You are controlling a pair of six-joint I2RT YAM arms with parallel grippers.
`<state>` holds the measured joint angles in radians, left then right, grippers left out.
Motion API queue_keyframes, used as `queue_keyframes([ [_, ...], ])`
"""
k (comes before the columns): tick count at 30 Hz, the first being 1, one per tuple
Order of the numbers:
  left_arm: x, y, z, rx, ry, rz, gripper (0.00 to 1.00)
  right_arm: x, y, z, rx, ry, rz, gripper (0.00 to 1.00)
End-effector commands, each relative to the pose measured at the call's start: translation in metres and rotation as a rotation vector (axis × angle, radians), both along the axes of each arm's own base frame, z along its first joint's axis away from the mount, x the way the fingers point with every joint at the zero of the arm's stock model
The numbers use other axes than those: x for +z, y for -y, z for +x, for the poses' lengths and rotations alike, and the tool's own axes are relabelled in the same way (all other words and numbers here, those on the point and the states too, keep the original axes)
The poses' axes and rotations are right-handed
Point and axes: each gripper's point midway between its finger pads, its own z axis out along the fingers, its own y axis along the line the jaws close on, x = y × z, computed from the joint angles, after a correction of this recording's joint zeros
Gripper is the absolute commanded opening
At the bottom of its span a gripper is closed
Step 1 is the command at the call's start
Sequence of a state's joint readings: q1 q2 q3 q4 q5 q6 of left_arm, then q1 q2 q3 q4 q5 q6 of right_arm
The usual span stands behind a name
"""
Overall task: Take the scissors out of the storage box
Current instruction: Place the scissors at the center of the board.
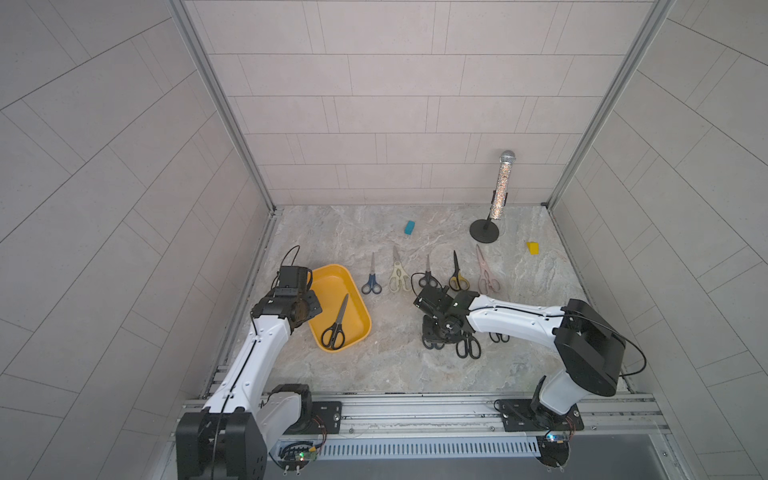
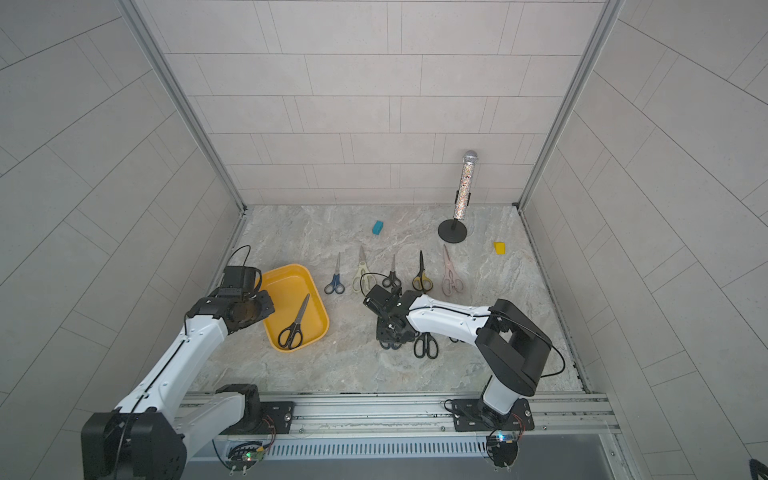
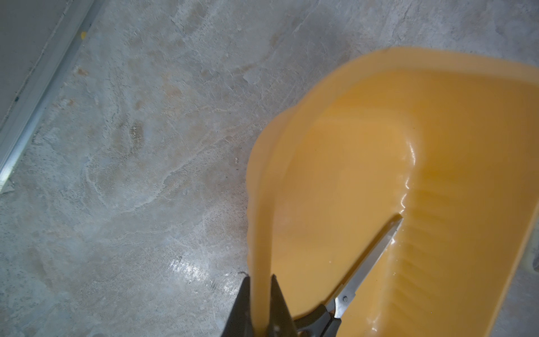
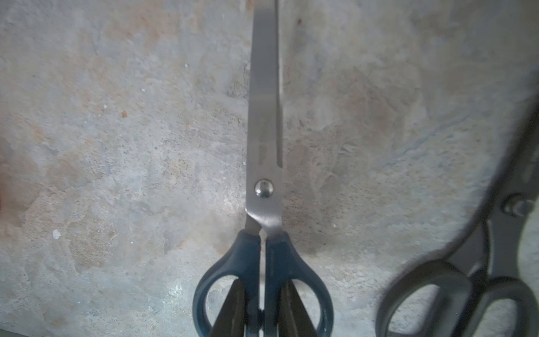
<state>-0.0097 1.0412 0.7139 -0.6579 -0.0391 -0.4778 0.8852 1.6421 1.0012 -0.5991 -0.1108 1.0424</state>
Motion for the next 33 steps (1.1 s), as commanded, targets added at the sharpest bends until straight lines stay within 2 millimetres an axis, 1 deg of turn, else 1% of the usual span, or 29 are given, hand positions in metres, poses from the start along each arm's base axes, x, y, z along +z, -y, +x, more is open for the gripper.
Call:
queue_keyframes([
  [1, 0.011, 0.000, 0.005, -0.007, 0.034, 0.014, 0.00, -0.009, -0.003, -0.003, -0.007, -0.028, -0.004, 0.06],
  [4, 0.011, -0.001, 0.005, -0.008, 0.034, 0.018, 0.00, -0.017, 0.001, -0.005, -0.016, -0.046, -0.031, 0.07],
  [7, 0.012, 0.000, 0.005, -0.010, 0.038, 0.018, 0.00, -0.021, 0.002, -0.004, -0.017, -0.047, -0.047, 0.09],
  [9, 0.012, 0.000, 0.005, -0.009, 0.038, 0.018, 0.00, -0.022, 0.003, -0.003, -0.016, -0.048, -0.058, 0.13],
  [12, 0.012, -0.001, 0.005, -0.009, 0.038, 0.019, 0.00, -0.021, 0.004, -0.003, -0.014, -0.047, -0.069, 0.21],
  [14, 0.012, -0.001, 0.005, -0.007, 0.038, 0.018, 0.00, -0.016, 0.007, -0.001, -0.014, -0.030, -0.073, 0.27],
  [16, 0.012, -0.001, 0.005, -0.009, 0.039, 0.019, 0.00, -0.005, 0.011, 0.002, -0.009, 0.001, -0.083, 0.33],
  [18, 0.011, -0.001, 0.005, -0.008, 0.036, 0.018, 0.00, 0.009, 0.013, 0.006, 0.002, 0.038, -0.089, 0.35],
  [21, 0.011, 0.000, 0.005, -0.011, 0.034, 0.019, 0.00, 0.037, 0.012, 0.015, 0.032, 0.096, -0.087, 0.37],
  [24, 0.011, 0.000, 0.005, -0.013, 0.033, 0.019, 0.00, 0.064, -0.002, 0.027, 0.072, 0.154, -0.045, 0.37],
  [27, 0.010, 0.001, 0.005, -0.012, 0.027, 0.017, 0.00, 0.087, -0.032, 0.040, 0.111, 0.206, 0.044, 0.37],
  [29, 0.009, 0.002, 0.005, -0.015, 0.023, 0.014, 0.00, 0.098, -0.060, 0.047, 0.152, 0.237, 0.124, 0.37],
  [31, 0.008, 0.003, 0.005, -0.017, 0.018, 0.010, 0.00, 0.103, -0.089, 0.052, 0.212, 0.257, 0.184, 0.37],
  [33, 0.005, 0.003, 0.004, -0.017, 0.008, 0.009, 0.00, 0.103, -0.117, 0.053, 0.281, 0.256, 0.233, 0.37],
])
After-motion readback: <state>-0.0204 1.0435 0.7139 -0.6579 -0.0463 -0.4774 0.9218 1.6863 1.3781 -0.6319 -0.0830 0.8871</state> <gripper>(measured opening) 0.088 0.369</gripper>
